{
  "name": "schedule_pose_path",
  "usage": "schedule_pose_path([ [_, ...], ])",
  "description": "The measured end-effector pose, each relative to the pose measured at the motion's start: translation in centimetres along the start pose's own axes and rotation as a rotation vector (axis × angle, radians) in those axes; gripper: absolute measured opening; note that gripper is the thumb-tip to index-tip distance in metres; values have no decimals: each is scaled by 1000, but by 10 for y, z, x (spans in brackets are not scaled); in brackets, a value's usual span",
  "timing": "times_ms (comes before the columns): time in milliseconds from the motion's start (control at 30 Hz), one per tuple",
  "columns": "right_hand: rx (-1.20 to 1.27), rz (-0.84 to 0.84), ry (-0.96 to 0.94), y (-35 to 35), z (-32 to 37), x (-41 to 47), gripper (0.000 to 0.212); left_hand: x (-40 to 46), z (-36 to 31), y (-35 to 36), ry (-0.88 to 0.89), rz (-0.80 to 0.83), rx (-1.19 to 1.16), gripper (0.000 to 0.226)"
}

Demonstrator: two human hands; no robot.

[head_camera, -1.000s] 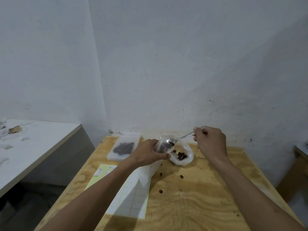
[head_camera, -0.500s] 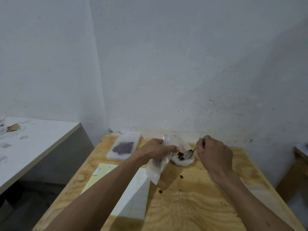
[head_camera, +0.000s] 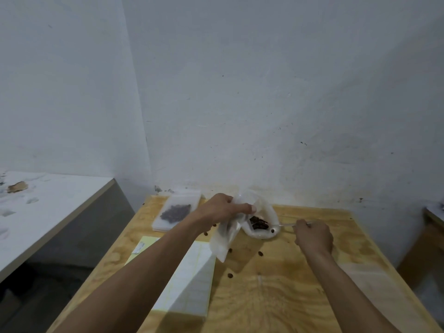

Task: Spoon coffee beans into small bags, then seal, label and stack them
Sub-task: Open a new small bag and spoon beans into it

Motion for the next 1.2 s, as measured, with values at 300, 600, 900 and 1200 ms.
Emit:
schedule_pose_path([
  [300, 29, -41, -64, -11, 24, 4, 37, 7, 18, -16, -40, -133, -24, 48],
  [600, 62, -71, -95, -22, 38, 6, 36, 0, 19, -17, -15, -138, 64, 43],
  [900, 153, -82, -154, -27, 61, 18, 35, -12, 26, -27, 51, -137, 48, 45],
  [1200, 197, 33, -41, -6, 46, 0, 32, -14, 31, -20, 53, -75, 105, 47],
])
Point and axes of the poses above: each hand's wrist, its own x-axis towards the middle knuckle, its own y-axis out of the palm, z = x × y, the point moved 8 cm from there along x, towards the middle knuckle, and after that the axes turned 14 degrees about -y, right-handed, at the moved point
